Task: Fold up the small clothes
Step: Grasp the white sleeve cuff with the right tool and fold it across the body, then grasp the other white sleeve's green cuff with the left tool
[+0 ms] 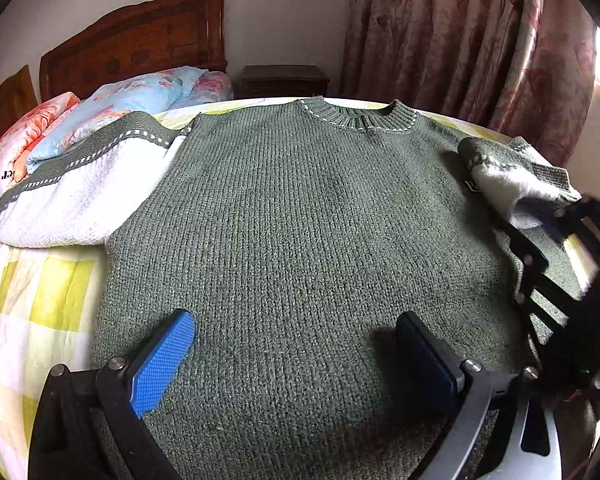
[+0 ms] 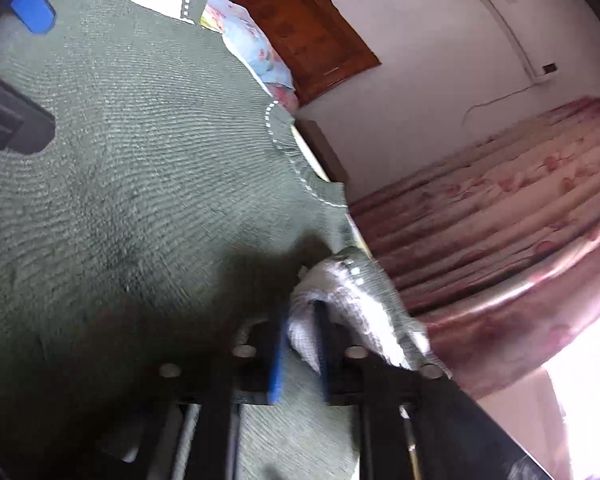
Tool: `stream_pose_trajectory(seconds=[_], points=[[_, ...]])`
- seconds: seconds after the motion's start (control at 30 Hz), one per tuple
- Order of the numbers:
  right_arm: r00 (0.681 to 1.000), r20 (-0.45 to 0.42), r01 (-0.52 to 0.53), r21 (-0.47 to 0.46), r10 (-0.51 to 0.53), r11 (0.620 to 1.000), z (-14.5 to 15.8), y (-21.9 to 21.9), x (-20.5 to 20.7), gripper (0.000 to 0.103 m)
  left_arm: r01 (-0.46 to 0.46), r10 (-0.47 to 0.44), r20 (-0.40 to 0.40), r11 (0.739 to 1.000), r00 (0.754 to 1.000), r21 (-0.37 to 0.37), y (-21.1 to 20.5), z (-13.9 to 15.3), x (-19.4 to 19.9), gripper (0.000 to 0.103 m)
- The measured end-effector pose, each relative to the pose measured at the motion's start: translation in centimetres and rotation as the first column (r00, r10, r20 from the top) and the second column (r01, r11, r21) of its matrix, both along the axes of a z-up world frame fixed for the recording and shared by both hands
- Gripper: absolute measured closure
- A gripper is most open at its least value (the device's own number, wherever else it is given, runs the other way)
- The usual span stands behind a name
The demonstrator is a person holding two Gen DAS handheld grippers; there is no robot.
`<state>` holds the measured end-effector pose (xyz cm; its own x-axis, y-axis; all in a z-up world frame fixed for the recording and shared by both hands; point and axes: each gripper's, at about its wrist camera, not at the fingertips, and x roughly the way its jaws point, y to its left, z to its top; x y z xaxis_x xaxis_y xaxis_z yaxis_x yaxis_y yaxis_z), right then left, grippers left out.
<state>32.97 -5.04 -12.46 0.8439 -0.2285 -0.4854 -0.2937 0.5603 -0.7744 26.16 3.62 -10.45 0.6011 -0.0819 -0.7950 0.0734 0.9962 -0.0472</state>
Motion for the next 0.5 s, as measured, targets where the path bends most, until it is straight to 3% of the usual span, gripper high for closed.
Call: stream_pose_trajectory(seconds=[0.03,0.1,0.13,0.23,0.3,0.37,0.4,0.43,0.5], points=[[0.999,0.035,-0.028,0.001,0.028,1.0,0.5,-0.3,-0.7,0.0,-0.001,0.001,-0.001,1.0,1.0,0.008,-0.1,0.0,0.0,0.001],[0.99,0.137,-0.018,-0.008,0.019,1.0,1.5,-1.1,-1.9,0.0,-0.003,0.003,-0.002,1.0,1.0,0.021,-0.3,-0.1,0.1,0.001],[0.992,0.125,-0.01,0.022,0.008,1.0,1.9,-1.8,-1.8,0.0,-0.003,0.004,-0.002,1.0,1.0,0.019,-0.3,-0.1,0.1,0.001],[0.998,-0.066,0.032,0.232,-0.017,0.972,3.4,-4.2,-1.0,0.0,-0.003,0.003,0.0,1.0,1.0,0.012,-0.2,-0.1,0.1,0.001],[0.982,-0.187,0.095,0.485,-0.003,0.869,5.0,-7.0,-0.9,0.0,-0.005,0.005,0.002,1.0,1.0,0.009,-0.1,0.0,0.1,0.001],[0.964,-0.267,0.178,0.697,0.021,0.694,5.7,-10.1,-2.3,0.0,-0.002,0.002,-0.001,1.0,1.0,0.03,-0.4,0.1,0.1,0.003],[0.955,-0.296,0.224,0.747,0.011,0.627,5.7,-11.4,-2.8,0.0,-0.001,0.001,0.0,0.999,1.0,0.041,-0.6,0.2,0.1,0.007],[0.949,-0.316,0.249,0.759,0.007,0.602,5.4,-11.4,-3.4,0.0,-0.002,0.001,0.005,0.999,1.0,0.046,-0.9,0.4,0.1,0.013],[0.927,-0.375,0.289,0.738,0.015,0.61,4.1,-11.5,-3.9,0.0,0.021,-0.022,0.022,0.999,1.0,0.045,-2.3,1.2,0.3,0.017]])
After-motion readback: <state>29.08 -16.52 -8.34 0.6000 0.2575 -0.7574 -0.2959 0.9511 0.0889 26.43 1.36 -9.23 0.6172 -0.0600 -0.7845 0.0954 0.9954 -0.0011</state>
